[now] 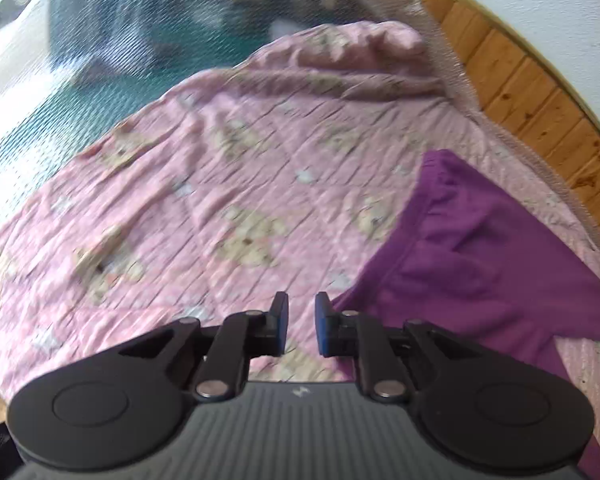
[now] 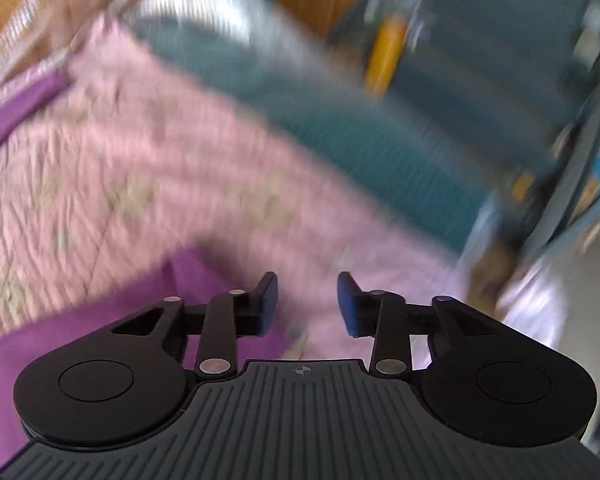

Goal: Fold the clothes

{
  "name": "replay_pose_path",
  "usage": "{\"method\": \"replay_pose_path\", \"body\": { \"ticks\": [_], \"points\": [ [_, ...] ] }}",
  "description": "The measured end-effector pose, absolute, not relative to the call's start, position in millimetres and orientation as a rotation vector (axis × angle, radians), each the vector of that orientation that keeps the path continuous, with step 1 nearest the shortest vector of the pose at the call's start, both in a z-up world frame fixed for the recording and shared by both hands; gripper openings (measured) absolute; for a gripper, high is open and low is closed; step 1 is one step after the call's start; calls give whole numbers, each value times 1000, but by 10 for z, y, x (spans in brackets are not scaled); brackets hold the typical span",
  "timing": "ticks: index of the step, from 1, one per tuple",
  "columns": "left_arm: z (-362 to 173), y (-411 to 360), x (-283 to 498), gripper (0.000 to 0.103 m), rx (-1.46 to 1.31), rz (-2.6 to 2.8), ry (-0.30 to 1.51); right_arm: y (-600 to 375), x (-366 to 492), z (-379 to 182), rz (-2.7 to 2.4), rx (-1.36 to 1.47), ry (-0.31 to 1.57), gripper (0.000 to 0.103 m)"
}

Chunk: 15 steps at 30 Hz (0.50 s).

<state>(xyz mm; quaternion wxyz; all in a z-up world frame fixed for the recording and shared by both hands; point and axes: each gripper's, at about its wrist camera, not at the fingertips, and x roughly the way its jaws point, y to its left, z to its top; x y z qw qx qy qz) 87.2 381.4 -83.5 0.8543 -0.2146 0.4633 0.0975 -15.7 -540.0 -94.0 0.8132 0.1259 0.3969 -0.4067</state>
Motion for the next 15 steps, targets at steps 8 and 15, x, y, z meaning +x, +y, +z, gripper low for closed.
{"method": "replay_pose_path", "body": {
  "ticks": [8,15],
  "points": [
    [-1417,2842,1807,19,-311,-35,1081,-4468,659,-1430,-327,380,910,40],
    [-1577,3171,1829,3,-317,156,1075,-4765,269,-1915,-472,313,1076,22]
  ]
}}
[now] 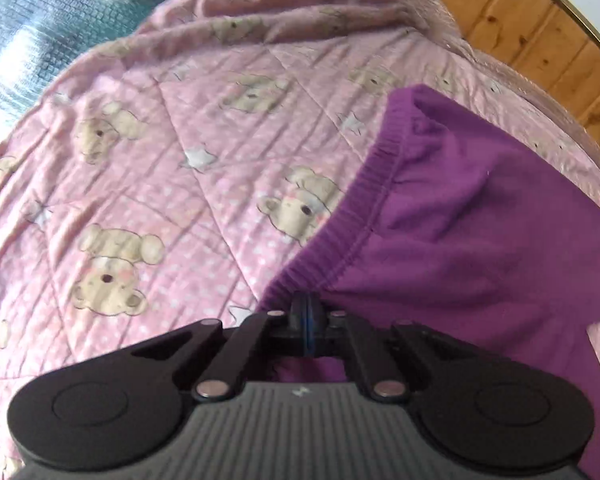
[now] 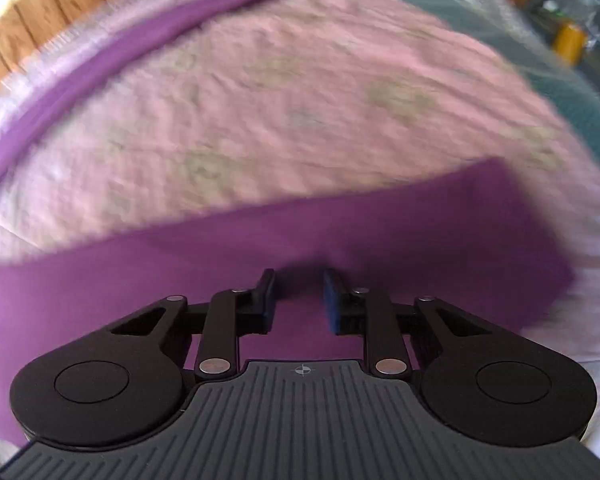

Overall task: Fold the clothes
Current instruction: 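Release the waistband with the left gripper and smooth the garment flat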

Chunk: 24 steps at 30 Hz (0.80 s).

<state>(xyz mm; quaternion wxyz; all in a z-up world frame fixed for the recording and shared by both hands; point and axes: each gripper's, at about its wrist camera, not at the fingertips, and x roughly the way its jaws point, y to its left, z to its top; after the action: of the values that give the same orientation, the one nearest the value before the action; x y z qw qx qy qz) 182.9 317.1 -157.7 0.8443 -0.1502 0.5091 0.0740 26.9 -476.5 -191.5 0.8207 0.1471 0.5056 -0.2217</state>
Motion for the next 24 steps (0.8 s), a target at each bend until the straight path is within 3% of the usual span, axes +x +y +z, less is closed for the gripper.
{"method": "replay_pose_path", "body": {
  "ticks": [1,3,5,8,9,11,13,15,16,21,24],
  "points": [
    [-1498,3133,1842,14,-312,167,1054,-4812,238,-1859,-512,298,1086,25],
    [-1361,2892,2025,18,-311,67,1048,-4791,286,-1649,-493,286,1027,31],
    [-1364,2600,2299,19,-272,-2,1078,-4678,474,-1518,-407,272,986,52],
    [-1538,2283,2643,22,-188,-23,1123,-4510,818,-1605,-255,232,1032,56],
    [-1627,2306,2733,19,-168,2,1146,-4527,921,-1689,-238,214,1072,57],
    [-1644,2521,2826,4,-248,14,1159,-4692,1110,-1867,-265,239,1234,55],
    [-1562,2694,2861,4,-331,23,1164,-4915,1274,-1665,-240,329,1238,46],
    [-1453,2754,2878,21,-333,49,1146,-5100,1512,-1321,-193,360,1156,48],
    [-1401,2758,2892,33,-315,70,1135,-5188,1687,-1164,-176,349,1109,57],
    [-1307,2777,3039,34,-396,146,1172,-5629,3144,-884,-195,280,931,79],
    [-1187,2661,3073,34,-373,144,1173,-5875,4112,-1026,-264,292,911,83]
  ]
}}
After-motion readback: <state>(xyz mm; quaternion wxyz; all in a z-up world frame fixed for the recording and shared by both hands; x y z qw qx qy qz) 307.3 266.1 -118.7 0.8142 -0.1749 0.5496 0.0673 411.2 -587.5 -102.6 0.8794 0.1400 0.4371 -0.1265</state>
